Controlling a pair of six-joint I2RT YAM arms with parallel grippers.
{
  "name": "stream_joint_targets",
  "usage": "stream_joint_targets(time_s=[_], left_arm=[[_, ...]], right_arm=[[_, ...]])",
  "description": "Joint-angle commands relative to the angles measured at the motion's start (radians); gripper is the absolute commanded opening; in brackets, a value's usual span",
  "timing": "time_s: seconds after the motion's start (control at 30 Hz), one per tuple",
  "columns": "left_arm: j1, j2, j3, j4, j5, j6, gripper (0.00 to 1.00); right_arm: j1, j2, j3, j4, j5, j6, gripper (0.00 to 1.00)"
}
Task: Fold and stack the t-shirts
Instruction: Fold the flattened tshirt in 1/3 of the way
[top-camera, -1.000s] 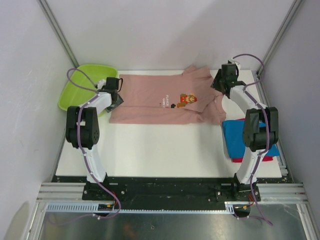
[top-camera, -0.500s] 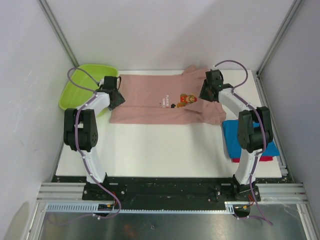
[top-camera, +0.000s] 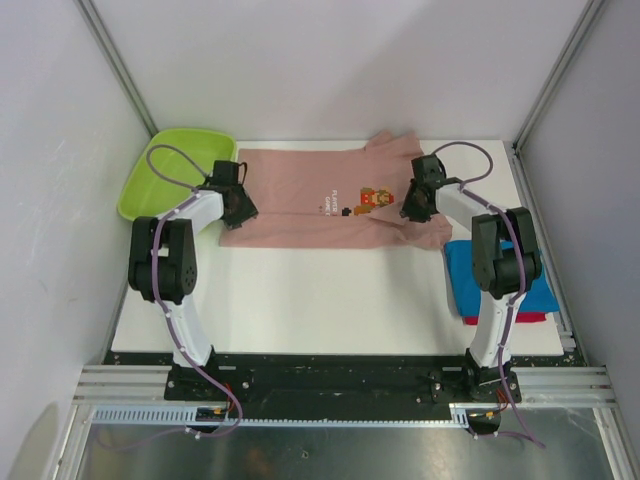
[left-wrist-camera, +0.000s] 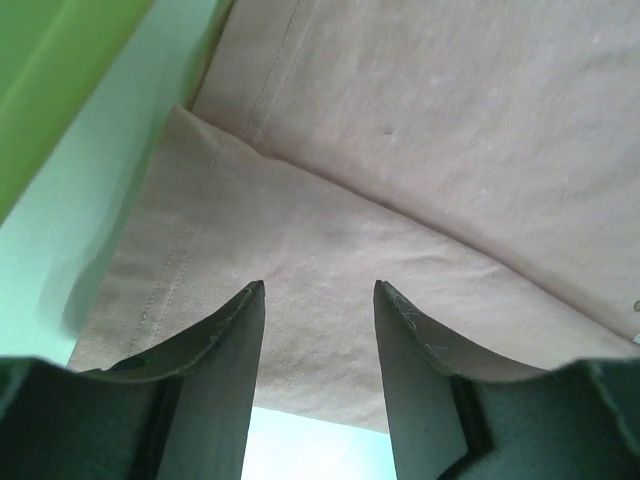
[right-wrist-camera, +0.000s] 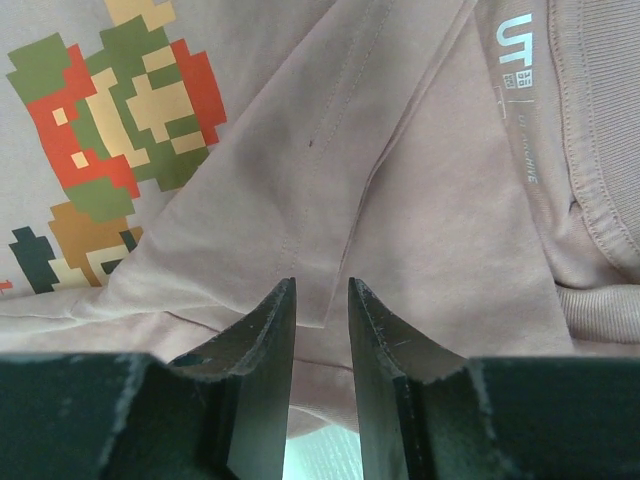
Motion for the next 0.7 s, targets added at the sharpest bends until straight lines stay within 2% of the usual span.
stream_joint_targets(time_s=[0.0, 0.67], left_arm=[[-0.005, -0.059, -0.013, 0.015, 0.024, 0.015, 0.52], [-0.004, -0.058, -0.004, 0.016, 0.028, 0.017, 0.51]], right_arm=[[0.013, 0.015, -0.005, -0.001, 0.003, 0.028, 0.33], [0.021, 0.044, -0.014, 0.000, -0.012, 0.052, 0.35]])
